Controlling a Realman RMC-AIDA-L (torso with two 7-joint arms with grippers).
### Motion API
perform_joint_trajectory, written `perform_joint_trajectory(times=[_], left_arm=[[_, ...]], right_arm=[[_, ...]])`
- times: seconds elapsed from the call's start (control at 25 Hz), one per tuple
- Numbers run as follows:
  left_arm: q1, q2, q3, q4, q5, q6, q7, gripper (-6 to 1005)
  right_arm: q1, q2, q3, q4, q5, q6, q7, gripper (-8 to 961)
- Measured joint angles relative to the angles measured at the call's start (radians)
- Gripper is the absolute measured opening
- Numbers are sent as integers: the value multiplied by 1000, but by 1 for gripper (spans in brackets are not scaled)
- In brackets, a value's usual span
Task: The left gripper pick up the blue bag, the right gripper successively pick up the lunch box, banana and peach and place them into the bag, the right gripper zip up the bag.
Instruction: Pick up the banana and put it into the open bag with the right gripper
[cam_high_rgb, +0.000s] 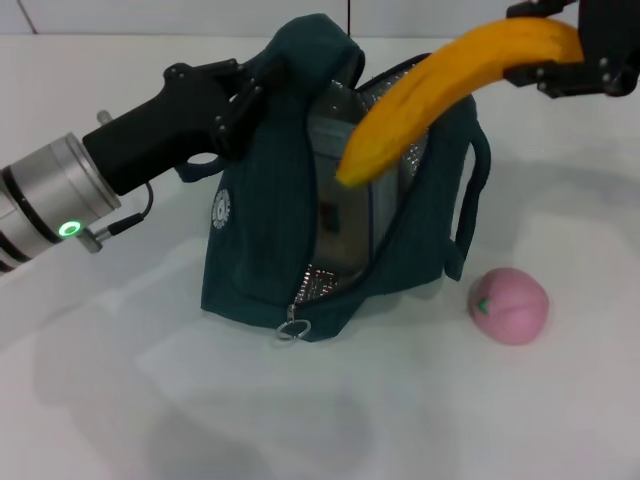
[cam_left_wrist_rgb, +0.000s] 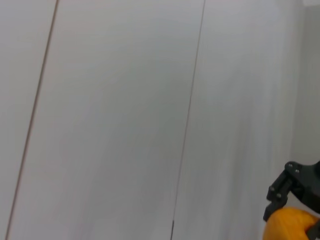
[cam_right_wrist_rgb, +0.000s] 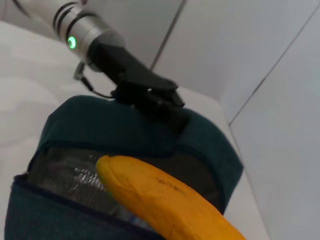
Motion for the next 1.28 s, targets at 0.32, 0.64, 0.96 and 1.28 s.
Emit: perform_joint_trajectory(times=[0.32, 0.64, 0.96, 1.28], left_arm=[[-6, -7, 0, 0, 1, 0, 8, 41], [-6, -18, -2, 7, 0, 0, 23, 42], [-2, -28, -16, 9, -1, -7, 27, 42], [0, -29, -16, 9, -2, -11, 27, 42]], right_arm=[[131, 26, -112, 26, -133, -3, 11, 545], [250, 48, -342, 96, -213, 92, 77, 556], [251, 51, -494, 106, -246, 219, 174, 567], [198, 53, -506, 91, -239, 242, 175, 578]])
